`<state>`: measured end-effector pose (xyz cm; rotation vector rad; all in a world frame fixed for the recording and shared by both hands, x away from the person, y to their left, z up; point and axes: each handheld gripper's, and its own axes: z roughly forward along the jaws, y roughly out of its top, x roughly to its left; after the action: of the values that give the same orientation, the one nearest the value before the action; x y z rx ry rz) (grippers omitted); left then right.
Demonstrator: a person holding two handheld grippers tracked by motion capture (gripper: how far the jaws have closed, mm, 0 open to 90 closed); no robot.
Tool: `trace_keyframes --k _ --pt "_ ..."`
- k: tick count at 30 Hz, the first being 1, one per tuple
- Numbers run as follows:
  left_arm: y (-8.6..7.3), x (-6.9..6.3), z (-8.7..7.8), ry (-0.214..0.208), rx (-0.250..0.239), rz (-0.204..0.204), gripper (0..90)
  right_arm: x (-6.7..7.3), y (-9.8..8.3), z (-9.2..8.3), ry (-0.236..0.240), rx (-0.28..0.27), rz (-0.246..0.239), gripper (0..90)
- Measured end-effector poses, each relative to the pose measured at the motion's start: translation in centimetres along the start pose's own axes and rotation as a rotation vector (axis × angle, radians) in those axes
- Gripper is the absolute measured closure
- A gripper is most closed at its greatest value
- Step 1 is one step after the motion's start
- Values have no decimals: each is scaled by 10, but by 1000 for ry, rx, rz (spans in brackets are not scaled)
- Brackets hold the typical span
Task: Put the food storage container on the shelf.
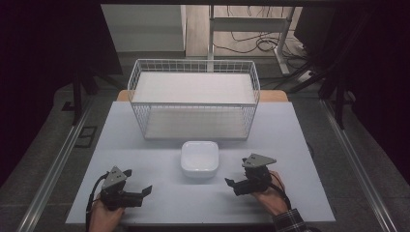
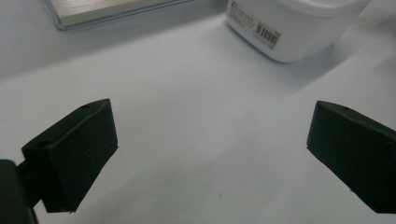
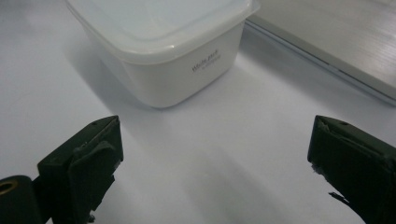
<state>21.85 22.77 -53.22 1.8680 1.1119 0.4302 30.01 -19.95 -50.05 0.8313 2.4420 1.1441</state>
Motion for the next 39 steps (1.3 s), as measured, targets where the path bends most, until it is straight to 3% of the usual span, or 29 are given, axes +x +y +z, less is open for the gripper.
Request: trace_keyframes --k 5,9,16,17,25,29,32,35,39 --pt "10 -5 6 -42 12 23 26 -2 3 0 19 -17 26 28" --pt "21 -6 11 -49 20 60 29 -3 8 0 37 -18 53 31" --pt "37 -9 23 -72 33 78 27 -2 16 1 35 -16 65 29" --pt "43 -10 28 -104 41 76 26 -2 19 2 38 -15 80 17" --pt "71 -19 50 -138 43 104 58 -5 32 6 80 -16 154 8" --pt "89 -24 64 -136 53 149 84 -8 40 9 94 7 154 89" --pt "97 -27 73 -145 54 155 92 -9 46 13 84 24 130 147" --pt "107 -30 91 -143 54 172 93 -12 53 20 89 27 139 171" --pt "108 -27 108 -137 55 143 70 -14 60 36 91 33 137 161"
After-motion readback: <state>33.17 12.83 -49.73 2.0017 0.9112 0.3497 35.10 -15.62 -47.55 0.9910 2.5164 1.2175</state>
